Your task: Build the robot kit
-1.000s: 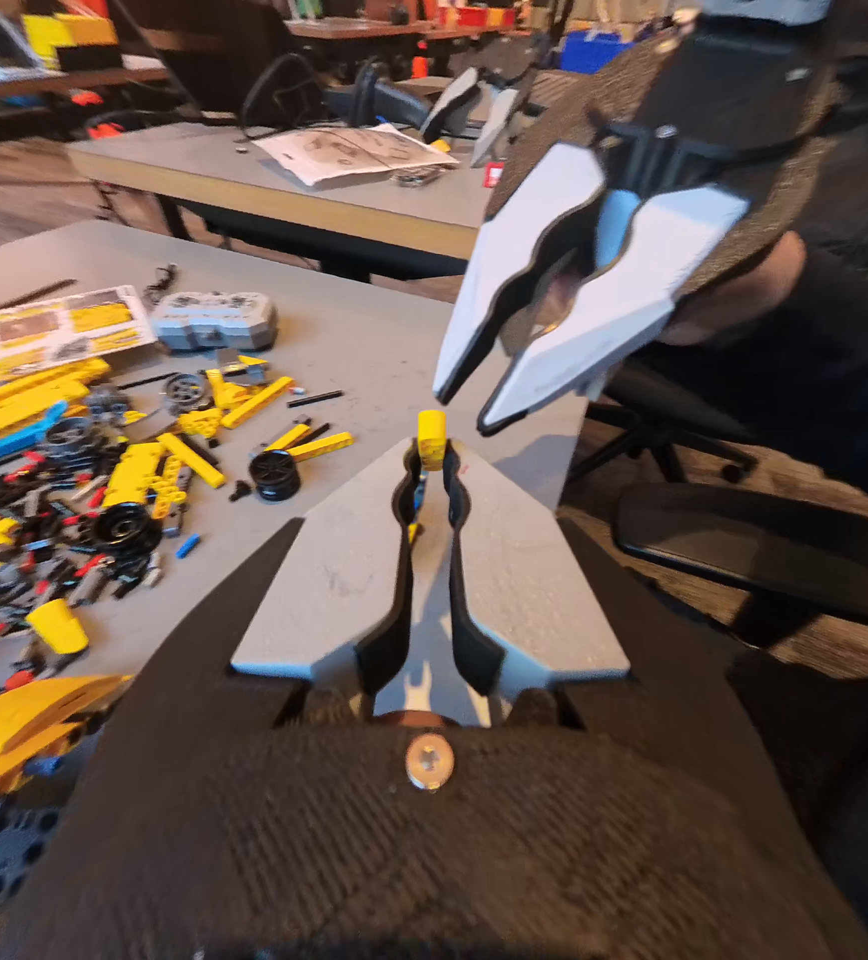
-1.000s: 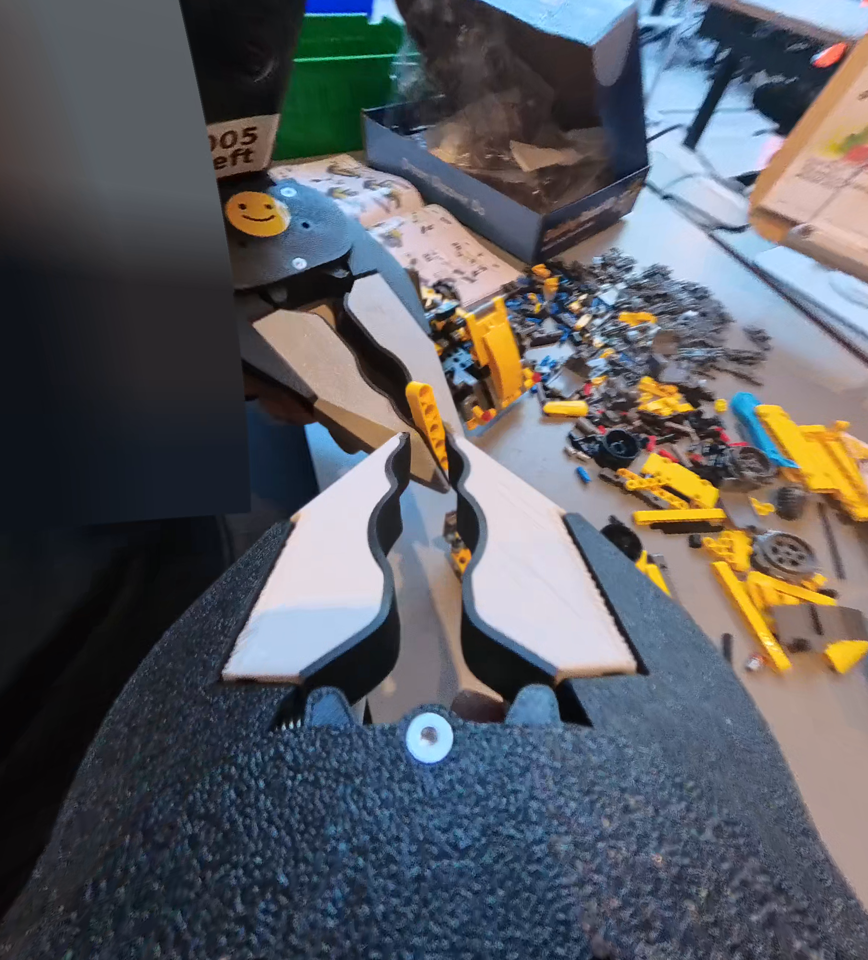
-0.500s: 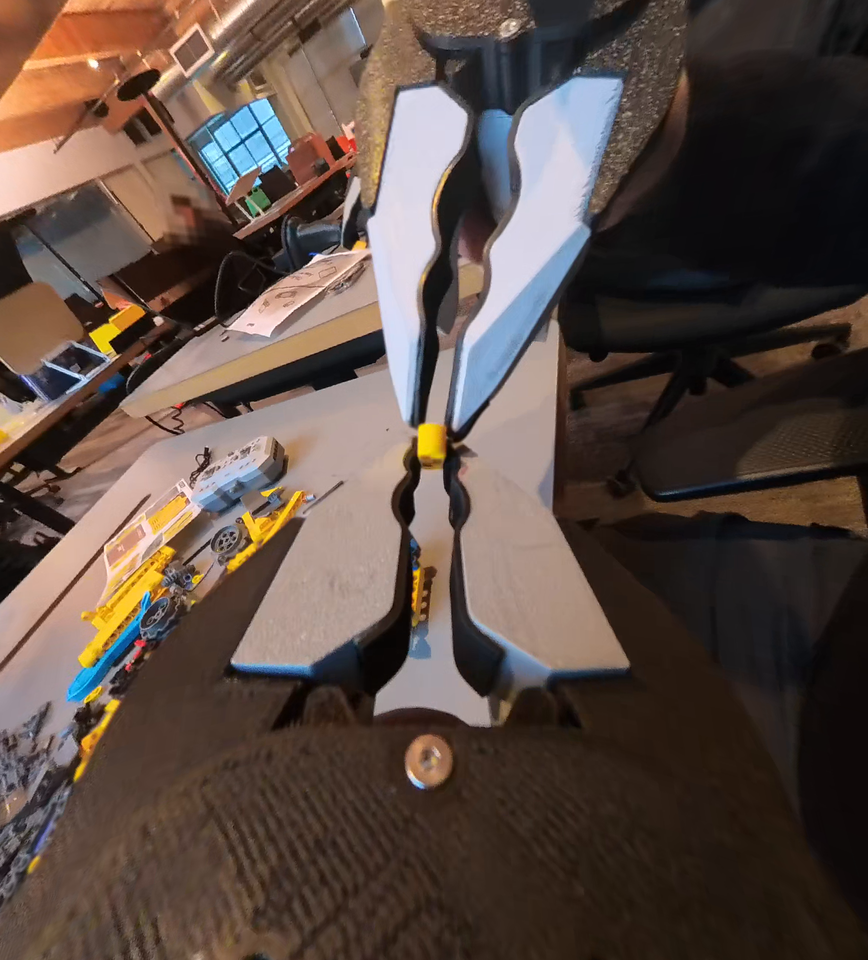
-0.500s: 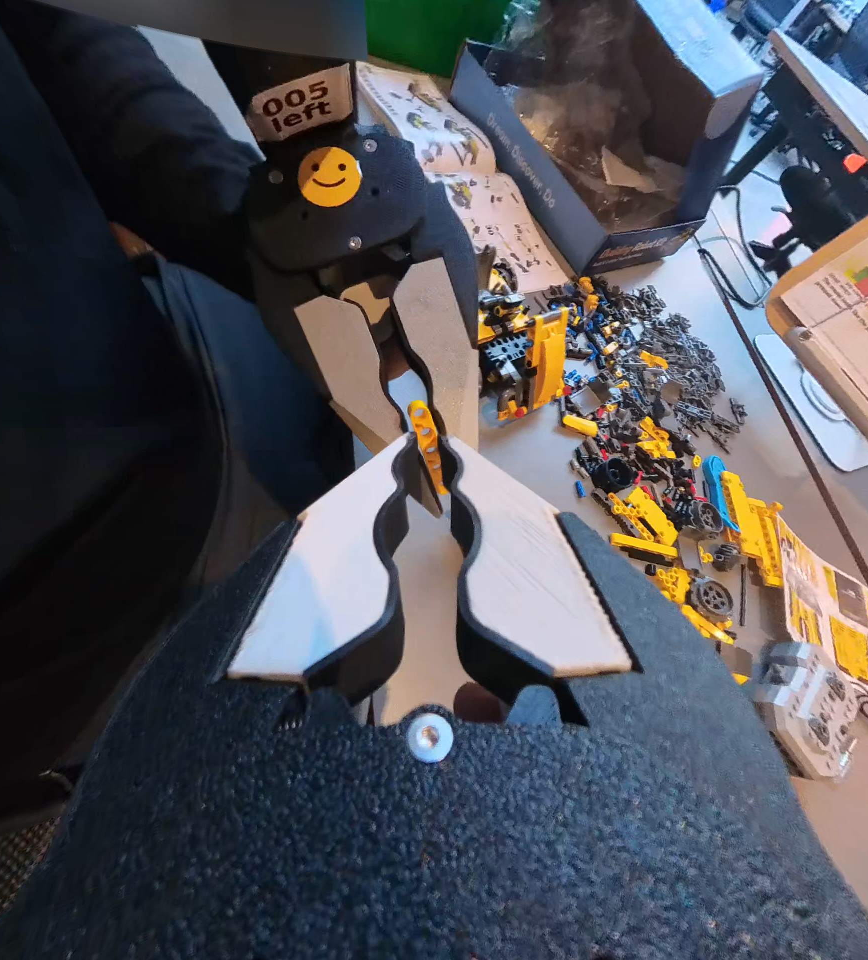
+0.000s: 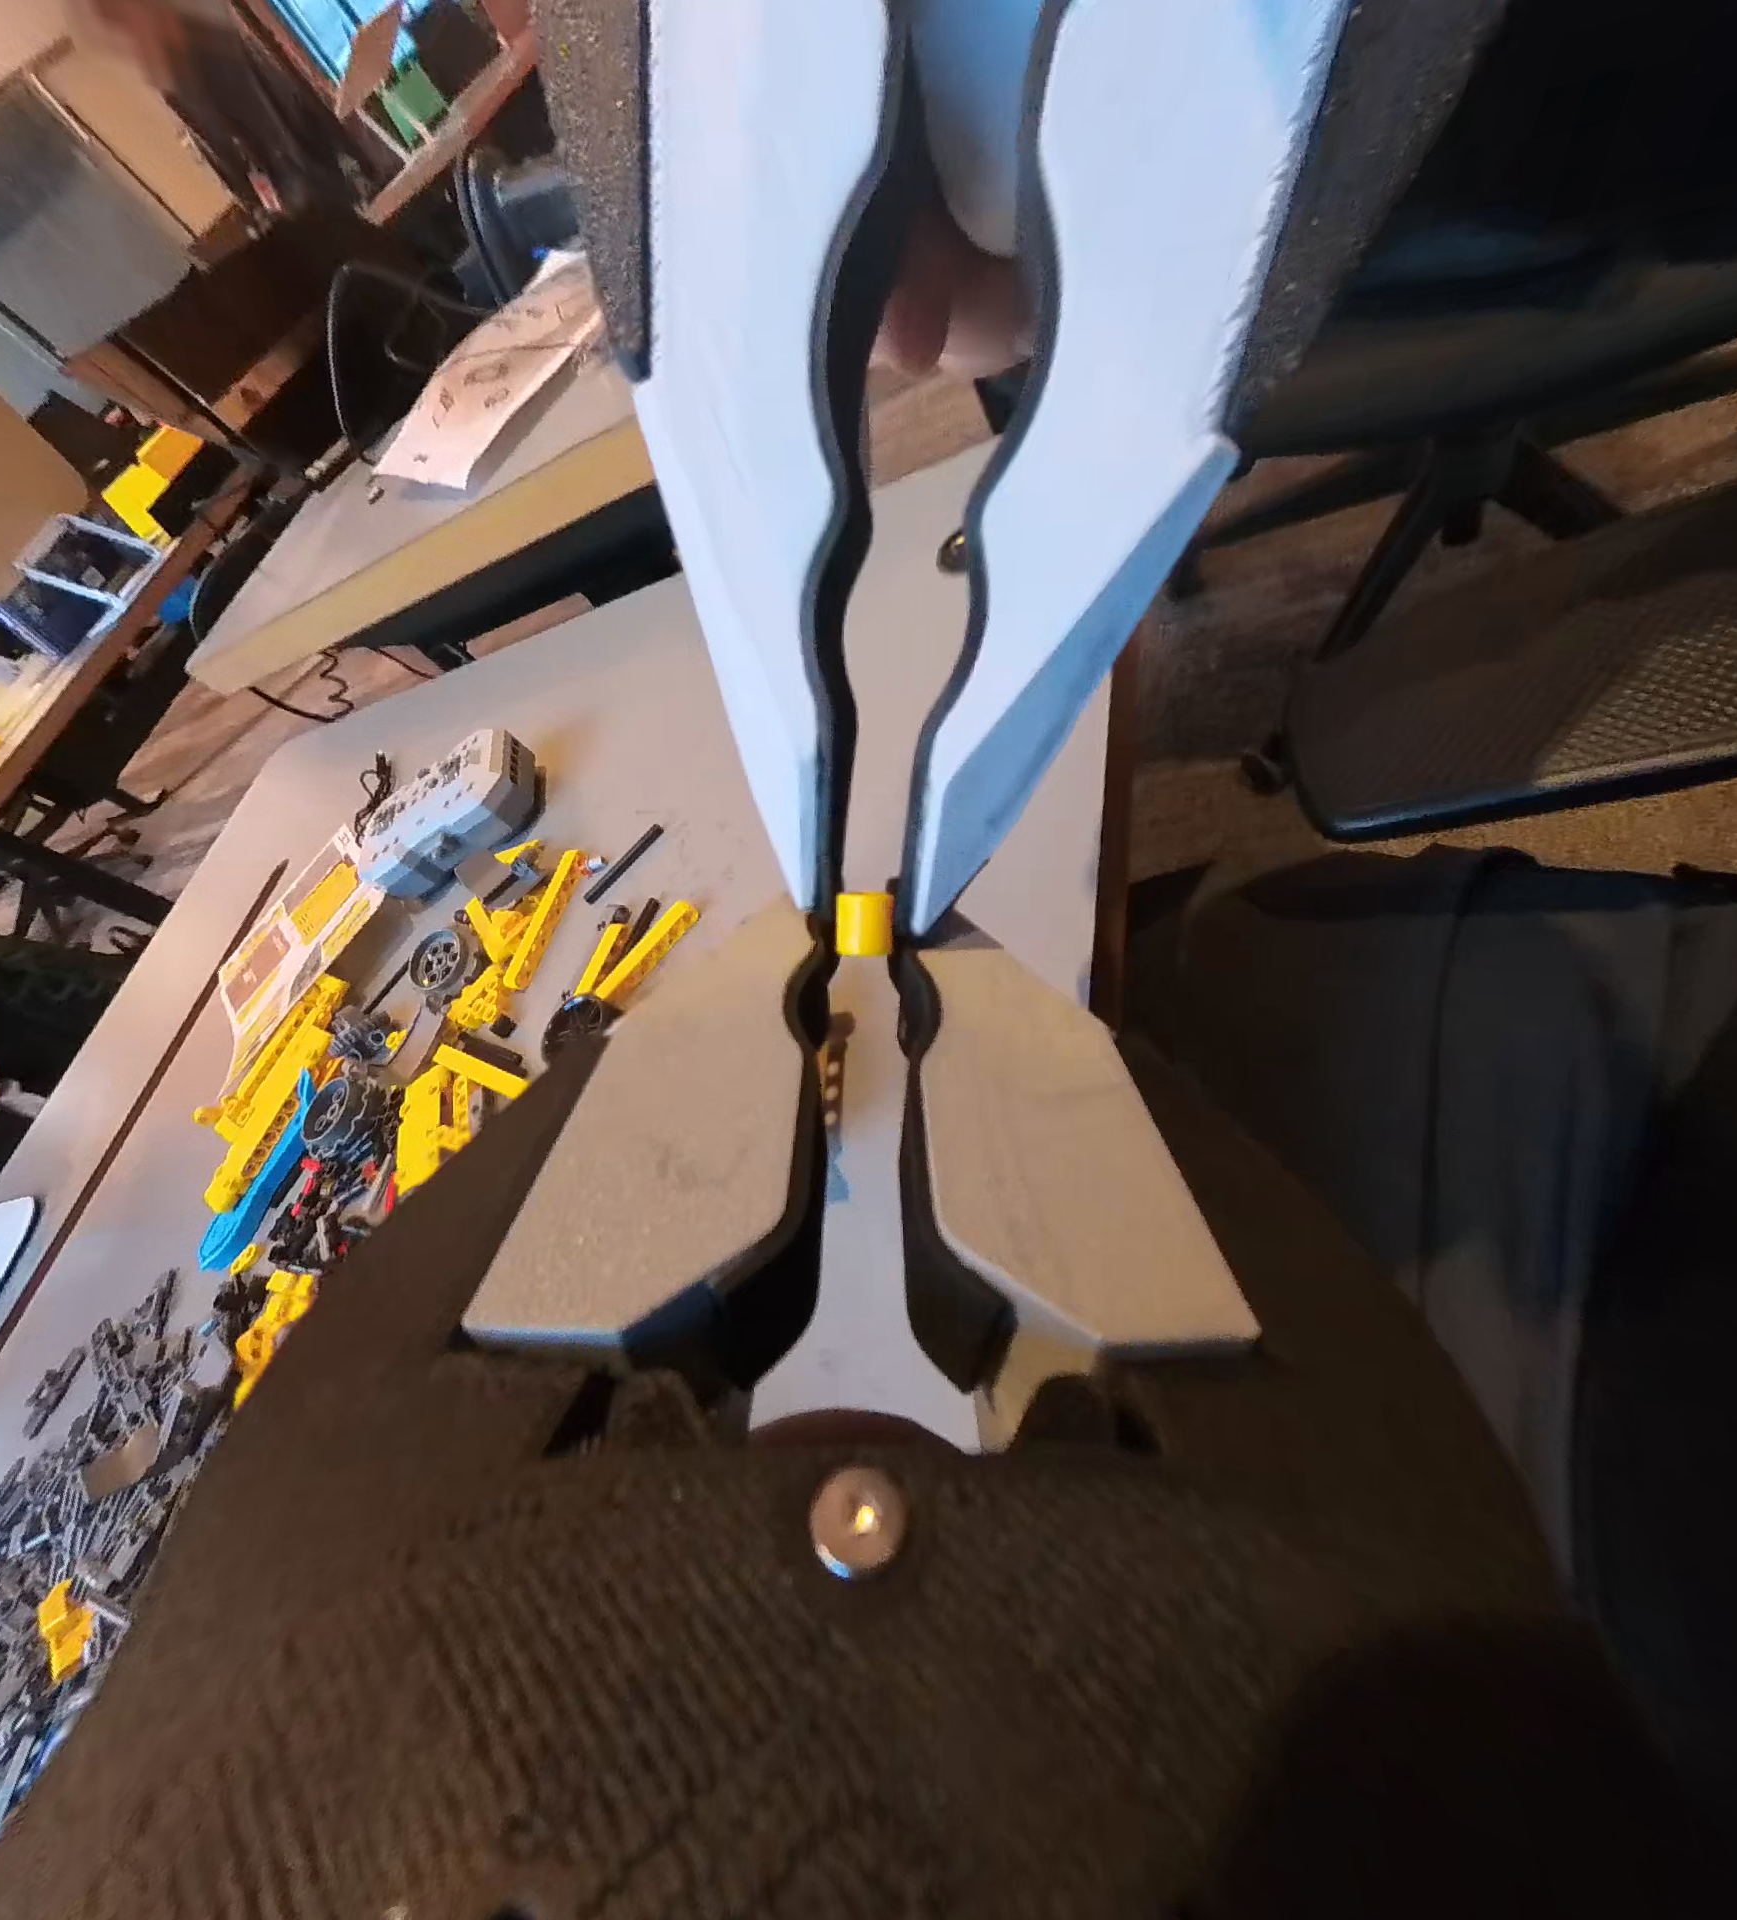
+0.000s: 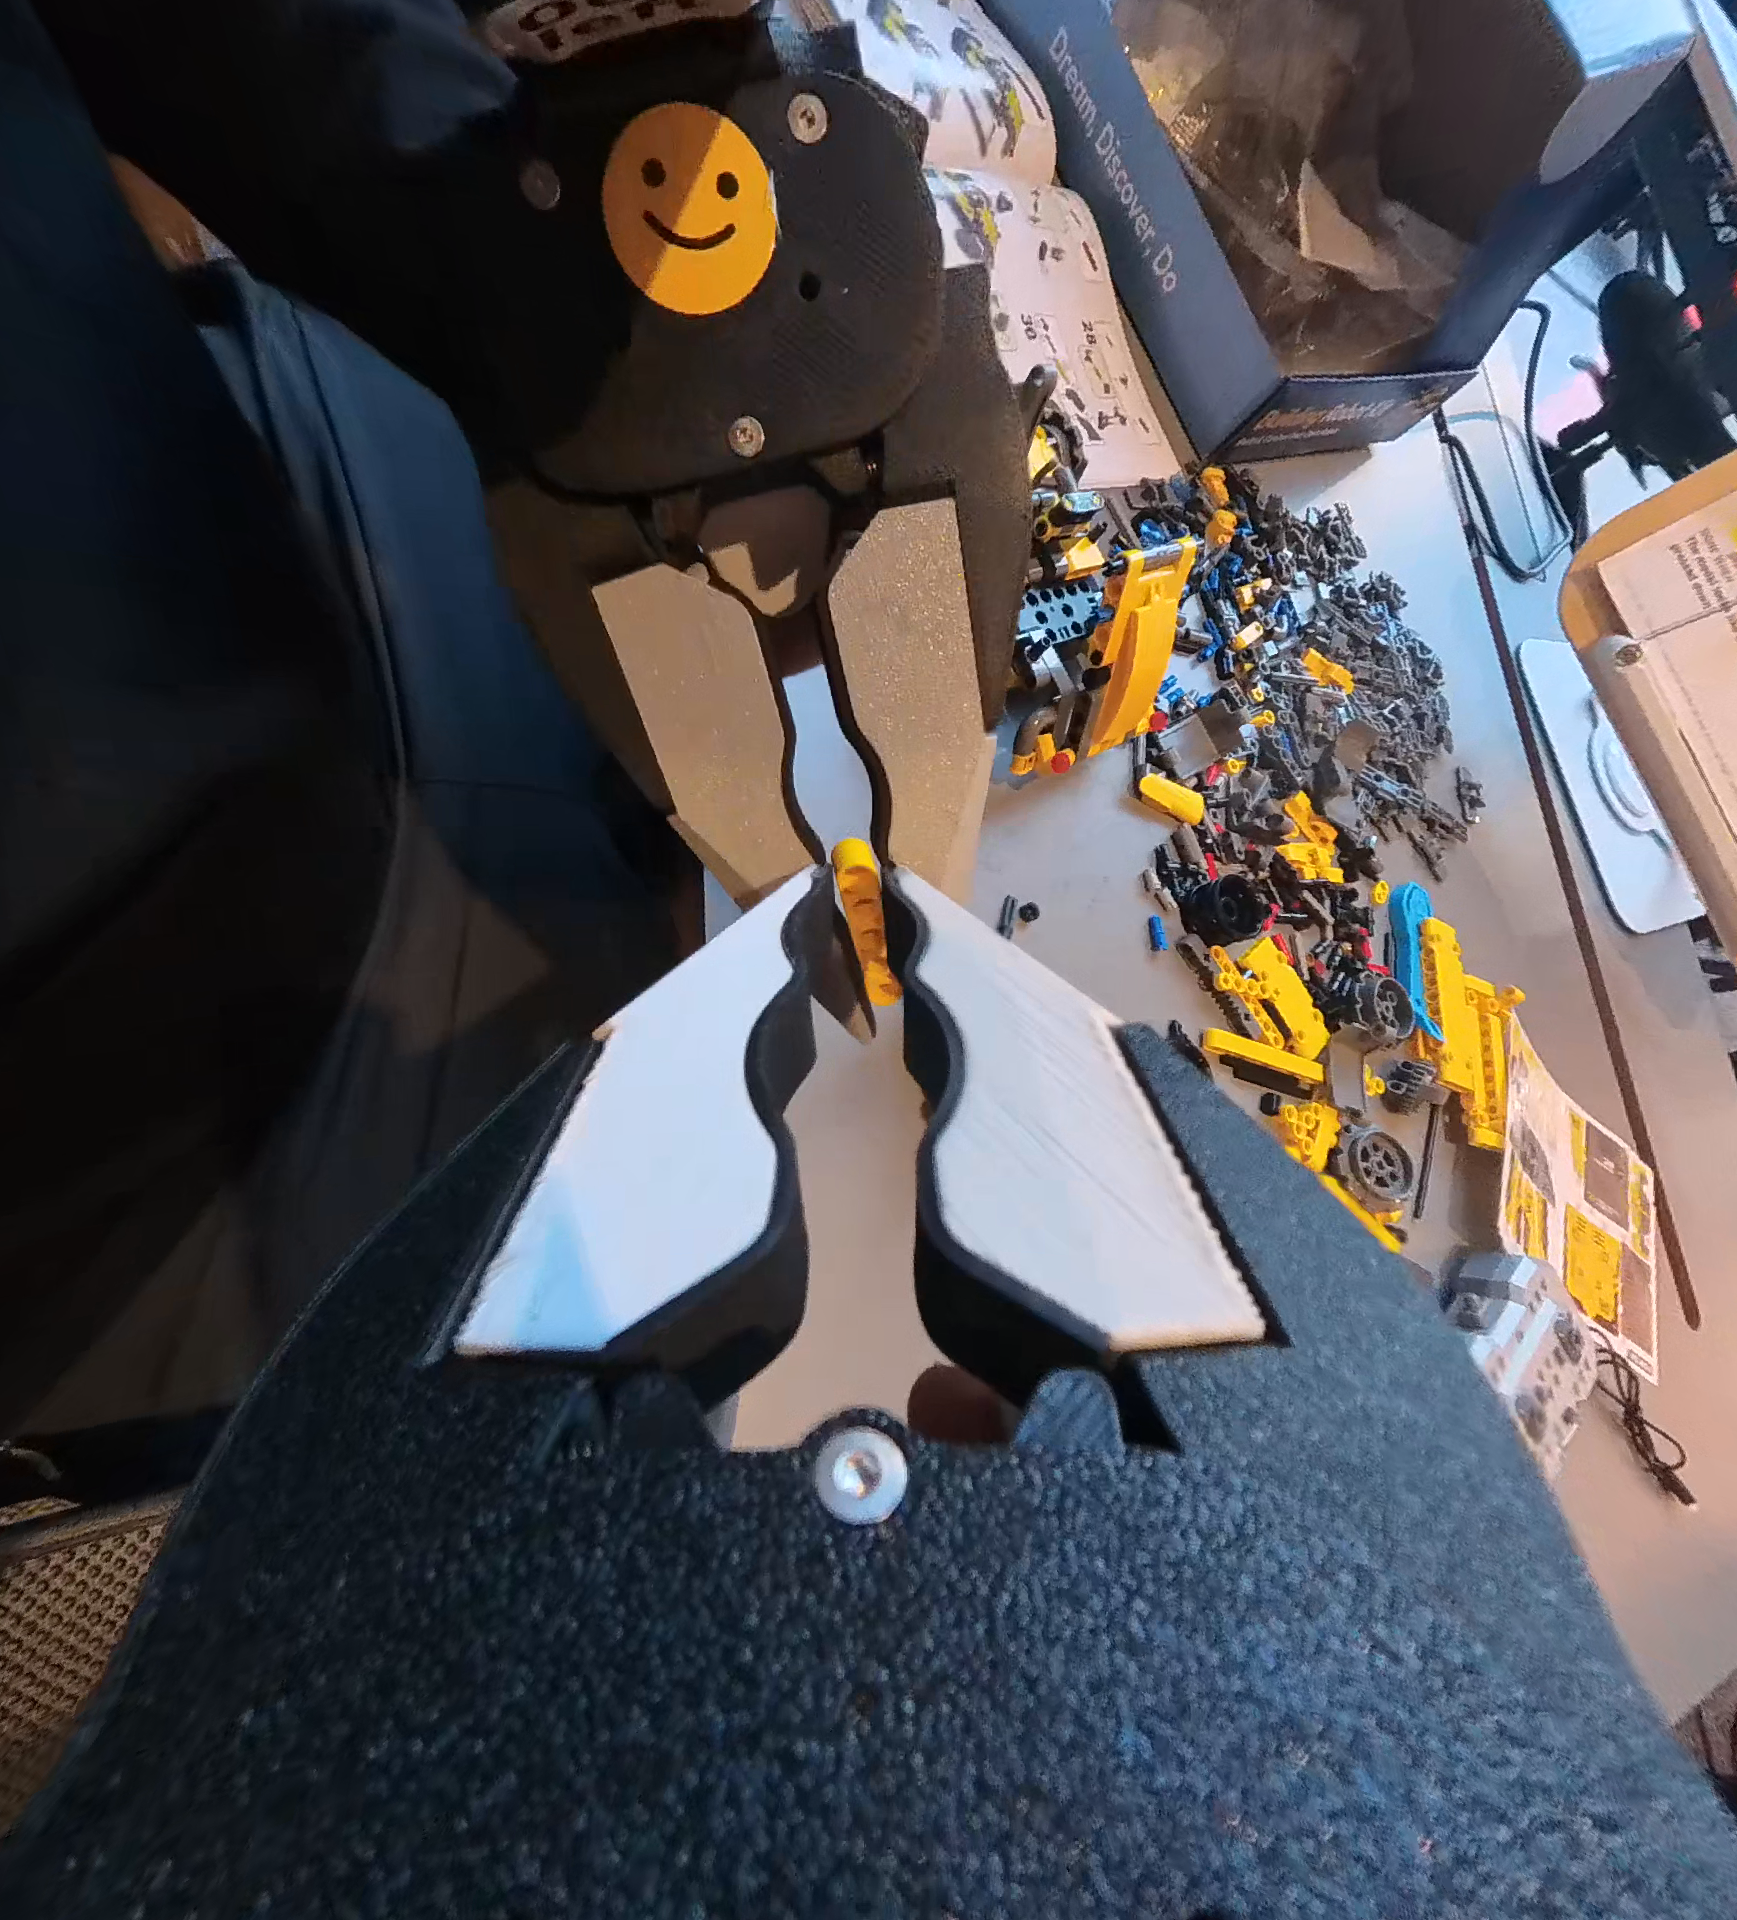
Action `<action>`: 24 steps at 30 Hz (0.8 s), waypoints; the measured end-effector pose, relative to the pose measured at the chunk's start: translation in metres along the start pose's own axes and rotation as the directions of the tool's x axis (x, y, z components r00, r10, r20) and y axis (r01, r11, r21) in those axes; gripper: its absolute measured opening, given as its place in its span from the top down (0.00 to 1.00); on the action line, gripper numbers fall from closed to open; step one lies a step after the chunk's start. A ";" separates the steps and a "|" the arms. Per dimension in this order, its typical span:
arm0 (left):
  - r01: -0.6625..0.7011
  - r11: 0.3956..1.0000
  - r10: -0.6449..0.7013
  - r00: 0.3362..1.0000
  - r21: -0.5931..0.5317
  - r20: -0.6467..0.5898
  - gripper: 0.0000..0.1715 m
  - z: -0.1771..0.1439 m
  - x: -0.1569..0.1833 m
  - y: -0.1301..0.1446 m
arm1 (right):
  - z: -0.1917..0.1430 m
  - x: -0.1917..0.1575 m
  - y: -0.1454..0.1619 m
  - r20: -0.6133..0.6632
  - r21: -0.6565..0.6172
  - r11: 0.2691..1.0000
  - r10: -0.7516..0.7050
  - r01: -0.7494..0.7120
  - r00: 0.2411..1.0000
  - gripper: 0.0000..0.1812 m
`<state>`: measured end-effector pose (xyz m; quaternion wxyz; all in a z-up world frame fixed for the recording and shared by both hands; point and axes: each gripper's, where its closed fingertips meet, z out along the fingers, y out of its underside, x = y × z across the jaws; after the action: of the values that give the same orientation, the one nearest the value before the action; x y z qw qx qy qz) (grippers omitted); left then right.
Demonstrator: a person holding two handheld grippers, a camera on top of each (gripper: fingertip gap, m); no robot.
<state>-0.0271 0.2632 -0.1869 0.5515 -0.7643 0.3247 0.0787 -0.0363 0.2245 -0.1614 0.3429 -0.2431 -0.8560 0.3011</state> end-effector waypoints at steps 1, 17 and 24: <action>-0.001 1.000 0.001 1.000 -0.007 0.002 0.96 0.001 0.000 0.002 | 0.001 -0.001 0.001 0.002 0.000 1.000 0.005 -0.005 1.000 0.95; 0.282 0.952 -0.287 0.957 -0.119 -0.028 0.77 -0.010 0.003 0.041 | -0.013 0.018 0.048 -0.051 -0.115 0.987 0.110 -0.115 0.993 0.96; 0.369 0.915 -0.377 0.926 -0.165 -0.020 0.76 -0.029 0.012 0.066 | 0.003 0.009 0.120 0.061 -0.452 0.888 0.120 -0.080 0.991 0.96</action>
<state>-0.0632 0.2205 -0.2340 0.4856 -0.8552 0.1796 -0.0221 -0.0189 0.3134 -0.2408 0.2240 -0.3458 -0.9028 0.1232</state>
